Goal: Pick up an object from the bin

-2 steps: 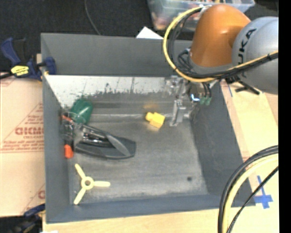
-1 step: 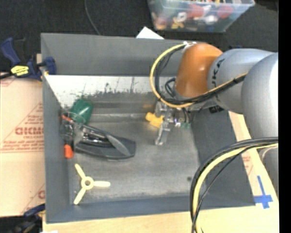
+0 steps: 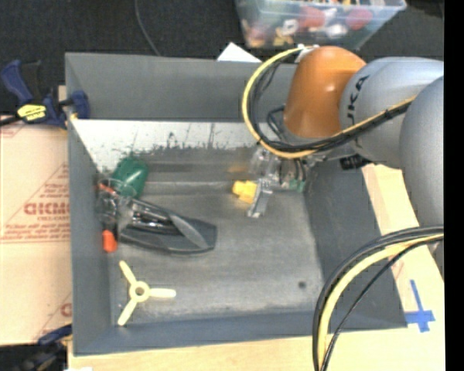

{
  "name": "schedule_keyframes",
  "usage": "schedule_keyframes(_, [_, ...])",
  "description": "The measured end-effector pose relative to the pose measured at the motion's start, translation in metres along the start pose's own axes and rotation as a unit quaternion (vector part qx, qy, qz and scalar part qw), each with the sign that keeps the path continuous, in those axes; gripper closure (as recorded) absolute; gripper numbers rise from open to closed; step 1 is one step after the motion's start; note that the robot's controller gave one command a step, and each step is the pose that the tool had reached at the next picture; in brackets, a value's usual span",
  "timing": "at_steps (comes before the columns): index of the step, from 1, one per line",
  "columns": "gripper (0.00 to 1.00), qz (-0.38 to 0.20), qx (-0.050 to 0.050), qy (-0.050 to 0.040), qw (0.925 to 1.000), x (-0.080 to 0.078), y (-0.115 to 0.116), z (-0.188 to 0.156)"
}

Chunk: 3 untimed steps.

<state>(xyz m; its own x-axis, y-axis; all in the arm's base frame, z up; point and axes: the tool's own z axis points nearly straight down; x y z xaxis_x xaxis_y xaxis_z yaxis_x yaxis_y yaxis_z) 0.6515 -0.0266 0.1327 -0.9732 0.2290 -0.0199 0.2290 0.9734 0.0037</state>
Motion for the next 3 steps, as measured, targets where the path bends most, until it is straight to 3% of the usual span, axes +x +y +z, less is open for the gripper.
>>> schedule_keyframes(1, [0.0,0.016,0.001,0.0076,0.9998,-0.004,-0.003,0.032])
schedule_keyframes(2, [0.0,0.028,0.0,0.0026,0.9996,-0.002,-0.013,0.061])
schedule_keyframes(3, [1.0,0.084,0.0,0.0001,0.9965,0.005,-0.008,0.06])
